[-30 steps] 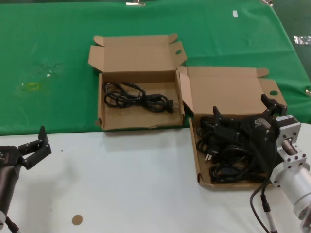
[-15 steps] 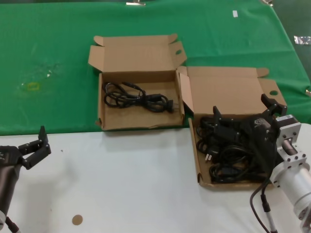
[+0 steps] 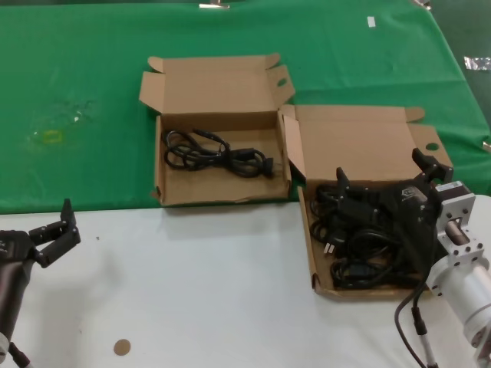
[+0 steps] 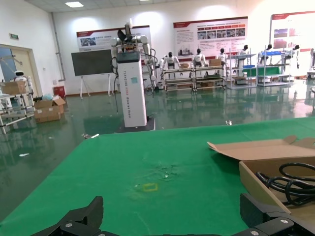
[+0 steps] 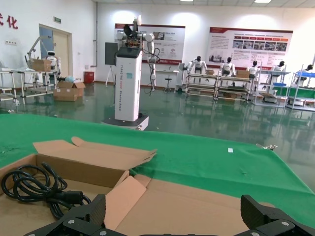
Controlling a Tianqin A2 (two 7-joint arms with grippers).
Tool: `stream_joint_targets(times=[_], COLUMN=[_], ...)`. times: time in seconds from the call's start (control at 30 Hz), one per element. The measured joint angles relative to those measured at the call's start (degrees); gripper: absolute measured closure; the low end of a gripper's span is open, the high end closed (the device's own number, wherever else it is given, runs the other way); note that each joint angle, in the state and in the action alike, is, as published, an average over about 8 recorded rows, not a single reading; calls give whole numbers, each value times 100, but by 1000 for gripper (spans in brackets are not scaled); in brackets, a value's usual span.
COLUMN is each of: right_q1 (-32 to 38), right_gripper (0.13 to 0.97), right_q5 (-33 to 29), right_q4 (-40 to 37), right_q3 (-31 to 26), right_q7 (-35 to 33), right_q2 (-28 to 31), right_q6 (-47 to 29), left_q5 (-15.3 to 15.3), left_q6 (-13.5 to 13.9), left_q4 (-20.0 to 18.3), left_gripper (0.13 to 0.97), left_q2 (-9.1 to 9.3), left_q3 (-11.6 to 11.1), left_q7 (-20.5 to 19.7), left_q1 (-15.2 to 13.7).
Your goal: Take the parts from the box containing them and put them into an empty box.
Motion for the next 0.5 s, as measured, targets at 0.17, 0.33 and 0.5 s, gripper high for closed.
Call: stream_joint_targets(times=[0.17,0.33,0.5], right_q1=[0,0,0], right_gripper=[129,129,129], right_q5=[0,0,0], right_q4=[0,0,0], right_q3=[0,0,0], right_q7=[0,0,0], right_q2=[0,0,0], right_q6=[0,0,0], left_q5=[0,0,0], left_q6=[0,0,0], left_q4=[0,0,0], left_gripper=[132,132,132], left_q2=[0,0,0], left_q3=[0,0,0], left_q7=[0,0,0], left_q1=[0,0,0])
